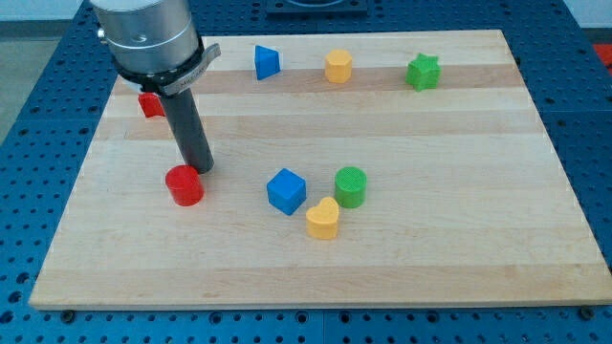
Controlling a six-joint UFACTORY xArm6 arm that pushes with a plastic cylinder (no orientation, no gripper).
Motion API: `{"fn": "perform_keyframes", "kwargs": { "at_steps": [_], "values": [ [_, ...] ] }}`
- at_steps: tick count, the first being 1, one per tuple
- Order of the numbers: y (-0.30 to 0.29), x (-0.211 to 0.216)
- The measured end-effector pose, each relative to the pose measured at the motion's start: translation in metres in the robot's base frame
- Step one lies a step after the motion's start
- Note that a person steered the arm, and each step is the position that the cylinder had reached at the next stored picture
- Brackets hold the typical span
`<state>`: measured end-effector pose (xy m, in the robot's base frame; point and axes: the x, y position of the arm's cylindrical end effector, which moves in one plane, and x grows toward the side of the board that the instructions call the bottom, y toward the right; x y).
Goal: Move your arm to the center left
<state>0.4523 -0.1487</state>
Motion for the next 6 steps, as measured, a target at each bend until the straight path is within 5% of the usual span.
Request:
{"fn": "perform_keyframes", "kwargs": {
  "at_steps": [2, 6],
  "values": [
    [-0.052, -0.058],
    [-0.134, -0.025]
  ]
}}
